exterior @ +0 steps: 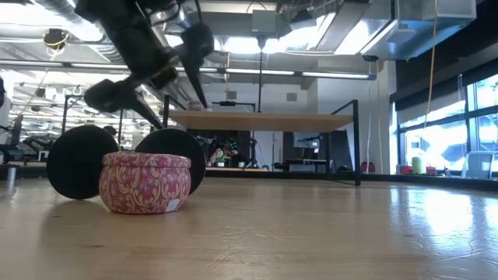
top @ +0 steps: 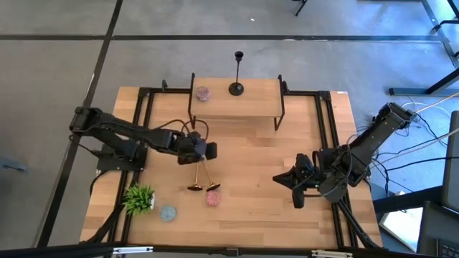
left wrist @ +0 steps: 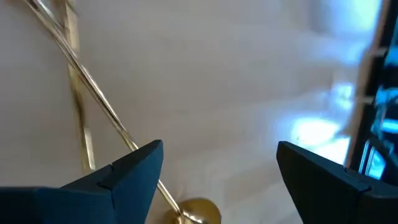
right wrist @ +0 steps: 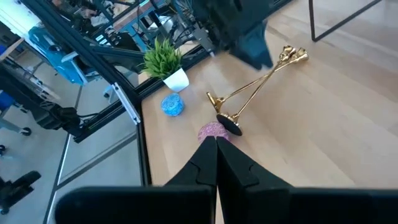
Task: Pick & Place candle stick holders
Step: Put the right gold candle holder on the shelf
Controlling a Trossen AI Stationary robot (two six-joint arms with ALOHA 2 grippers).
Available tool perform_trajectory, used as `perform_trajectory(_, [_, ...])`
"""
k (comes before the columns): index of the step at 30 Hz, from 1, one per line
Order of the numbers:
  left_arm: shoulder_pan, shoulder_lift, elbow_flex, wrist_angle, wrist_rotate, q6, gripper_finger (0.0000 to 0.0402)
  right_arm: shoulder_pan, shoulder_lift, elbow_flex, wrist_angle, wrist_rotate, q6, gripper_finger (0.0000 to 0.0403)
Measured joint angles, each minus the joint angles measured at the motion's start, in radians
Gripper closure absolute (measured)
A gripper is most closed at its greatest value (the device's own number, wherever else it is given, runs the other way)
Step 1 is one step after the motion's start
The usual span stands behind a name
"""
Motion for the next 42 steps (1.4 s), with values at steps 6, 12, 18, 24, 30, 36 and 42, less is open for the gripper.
perform_trajectory(6, [-0.055, 0.062, 0.0, 0.044, 0.031, -0.025, 0.0129, 0.0, 0.0, 0.0, 0.004, -0.008, -0.001, 0.0402])
perform_trajectory(12, [-0.074, 0.066, 0.0, 0.045, 0.144, 0.056, 0.0147, 0.0, 0.0, 0.0, 0.001, -0.009, -0.001, 0.0402])
perform_trajectory(18, [-0.068, 0.066, 0.0, 0.001, 0.141, 0.068, 0.0146, -0.016, 0.0, 0.0, -0.001, 0.0, -0.002, 0.0402])
perform_trajectory(24, [-0.032, 0.089, 0.002, 0.006, 0.146, 0.085, 0.0142, -0.036, 0.0, 0.0, -0.001, -0.004, -0.002, 0.0402])
perform_trajectory(30, [-0.027, 0.114, 0.001, -0.006, 0.169, 0.094, 0.0142, -0.041, 0.0, 0.0, 0.005, -0.023, -0.002, 0.0402])
perform_trajectory(36, [-0.026, 0.148, 0.002, 0.006, 0.173, 0.095, 0.0142, -0.041, 0.0, 0.001, 0.013, -0.025, -0.002, 0.0402])
perform_trajectory(42, [-0.026, 0.16, 0.001, 0.009, 0.172, 0.095, 0.0142, -0.041, 0.0, 0.001, 0.02, -0.026, -0.002, 0.0402])
